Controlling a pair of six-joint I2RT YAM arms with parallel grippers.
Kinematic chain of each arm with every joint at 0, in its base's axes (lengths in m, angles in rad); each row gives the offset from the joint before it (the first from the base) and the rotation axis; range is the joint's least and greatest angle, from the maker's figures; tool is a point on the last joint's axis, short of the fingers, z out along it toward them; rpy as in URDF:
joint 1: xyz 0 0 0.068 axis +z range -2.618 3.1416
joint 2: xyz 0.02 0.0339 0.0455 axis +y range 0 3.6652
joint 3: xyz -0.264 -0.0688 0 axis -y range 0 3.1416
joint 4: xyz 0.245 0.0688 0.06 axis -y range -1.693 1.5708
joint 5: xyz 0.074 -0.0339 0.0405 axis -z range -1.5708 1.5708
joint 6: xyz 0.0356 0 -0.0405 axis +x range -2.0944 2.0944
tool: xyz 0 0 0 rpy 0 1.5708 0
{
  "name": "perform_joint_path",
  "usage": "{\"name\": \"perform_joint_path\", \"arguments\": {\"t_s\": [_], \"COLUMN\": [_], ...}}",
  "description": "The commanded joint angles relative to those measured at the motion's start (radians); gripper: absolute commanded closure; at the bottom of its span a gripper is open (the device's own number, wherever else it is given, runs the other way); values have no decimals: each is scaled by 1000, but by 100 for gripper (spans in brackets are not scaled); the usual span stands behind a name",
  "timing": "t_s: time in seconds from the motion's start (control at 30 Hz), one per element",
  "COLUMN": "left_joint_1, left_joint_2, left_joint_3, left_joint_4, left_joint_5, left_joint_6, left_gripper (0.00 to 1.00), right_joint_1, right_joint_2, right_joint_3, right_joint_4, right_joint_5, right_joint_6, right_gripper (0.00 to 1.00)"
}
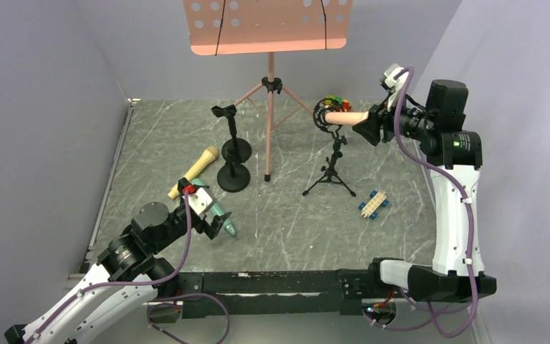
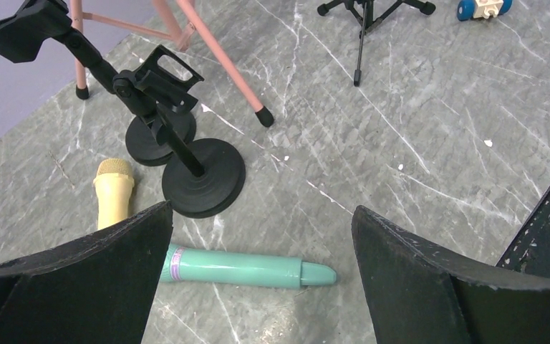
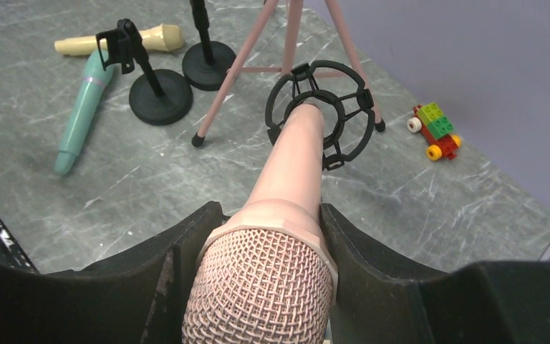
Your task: Attach the microphones to the stand
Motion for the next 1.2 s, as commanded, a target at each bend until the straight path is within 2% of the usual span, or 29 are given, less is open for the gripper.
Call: {"name": "perform_joint_path", "arguments": {"t_s": [0.0, 0.3, 0.57, 0.83, 0.93, 1.03, 1.17], "left_joint_1": [4, 3, 4, 4, 3, 4, 3], "left_joint_2": [4, 11, 16, 7, 14, 14, 13], "left_joint_3": [20, 21, 23, 20, 22, 23, 21], "left_joint_4": [29, 29, 28, 29, 26, 26, 29], "left_joint_5": [15, 15, 32, 28, 32, 35, 37], "left_joint_6": [-16, -16, -15, -16, -16, -16, -15], "left_gripper": [1, 1, 1, 1, 1, 1, 1], "right_joint_1": [57, 118, 149, 214, 241, 251, 257], "right_joint_2": [15, 60, 86, 167, 199, 223, 246], "right_joint_3": [16, 97, 71, 66, 68, 57, 46], "right_joint_4": [36, -3, 17, 64, 72, 84, 97], "right_joint_5": [143, 272, 271, 340, 373, 392, 401], "right_joint_6": [-12, -14, 15, 40, 43, 49, 60], "right_gripper": [69, 69, 69, 66, 62, 52, 26]}}
